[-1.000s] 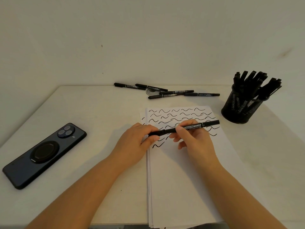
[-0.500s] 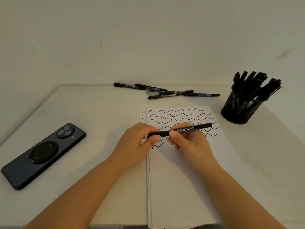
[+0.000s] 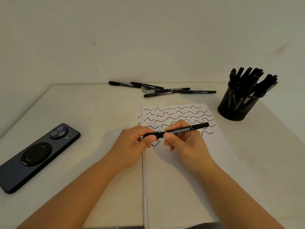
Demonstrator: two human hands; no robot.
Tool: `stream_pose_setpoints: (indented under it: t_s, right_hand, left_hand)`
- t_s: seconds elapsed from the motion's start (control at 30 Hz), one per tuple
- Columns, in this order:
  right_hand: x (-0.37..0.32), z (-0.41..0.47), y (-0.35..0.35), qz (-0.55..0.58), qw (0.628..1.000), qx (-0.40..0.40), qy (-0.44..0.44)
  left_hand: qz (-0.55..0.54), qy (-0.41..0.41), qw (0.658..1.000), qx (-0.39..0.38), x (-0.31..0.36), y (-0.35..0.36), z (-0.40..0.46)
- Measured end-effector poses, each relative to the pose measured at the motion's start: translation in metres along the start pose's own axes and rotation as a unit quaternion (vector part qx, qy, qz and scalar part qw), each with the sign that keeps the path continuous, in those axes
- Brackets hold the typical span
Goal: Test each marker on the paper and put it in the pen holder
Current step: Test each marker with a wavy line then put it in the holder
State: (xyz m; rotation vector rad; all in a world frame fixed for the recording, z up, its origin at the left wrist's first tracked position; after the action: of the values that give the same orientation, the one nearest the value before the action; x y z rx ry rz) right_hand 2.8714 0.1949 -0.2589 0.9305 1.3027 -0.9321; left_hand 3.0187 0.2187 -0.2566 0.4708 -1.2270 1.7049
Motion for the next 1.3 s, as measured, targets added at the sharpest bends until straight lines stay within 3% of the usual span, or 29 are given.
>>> stream_pose_setpoints:
  t_s: [0.2, 0.37, 0.5, 0.67, 0.77, 0.93, 1.13, 1.3]
  right_hand:
    - [-0.002, 0.003, -0.003, 0.012, 1.0, 0.024, 0.017]
    - [0.0, 0.004, -0.024, 0.107, 0.988, 0.079, 0.077]
    - [-0.011, 0.007, -0.031, -0.13, 0.988, 0.061, 0.059]
    - [-0.037, 0.012, -0.029, -0.408, 0.911, 0.052, -0.024]
    - [-0.052, 0.016, -0.032, -0.477, 0.874, 0.065, -0.066]
    - [-0.067, 0.025, -0.069, -0.457, 0.88, 0.121, -0.046]
    - [-0.102, 0.034, -0.132, -0.37, 0.881, 0.287, -0.072]
    - [-0.123, 0.028, -0.164, -0.249, 0.881, 0.386, -0.117]
  left_hand:
    - [-0.072, -0.03, 0.996, 0.048, -0.005, 0.006, 0.002]
    - [-0.077, -0.038, 0.99, 0.109, -0.008, -0.009, 0.001]
    - [-0.004, -0.017, 0.992, 0.124, -0.004, -0.019, 0.01]
    - [0.125, 0.056, 0.99, 0.034, 0.021, -0.004, 0.04]
    - [0.176, 0.108, 0.978, 0.005, 0.04, 0.011, 0.058]
    - [0.122, 0.081, 0.989, 0.006, 0.032, 0.012, 0.097]
    - [0.297, -0.038, 0.95, -0.092, -0.045, 0.01, 0.145]
    - [0.396, -0.082, 0.91, -0.089, -0.085, 0.005, 0.161]
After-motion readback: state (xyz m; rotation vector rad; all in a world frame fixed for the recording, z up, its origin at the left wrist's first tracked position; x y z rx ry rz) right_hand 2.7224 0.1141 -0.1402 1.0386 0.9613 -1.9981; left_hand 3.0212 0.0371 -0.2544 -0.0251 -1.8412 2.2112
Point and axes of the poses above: each hand's wrist, its own z-axis towards the middle knuckle, its own y-axis out of the palm, x = y × z, the point moved 5 cm from there along z, towards the middle knuckle, and after that the axes turned 11 degrees about y, right-handed, at the moved point
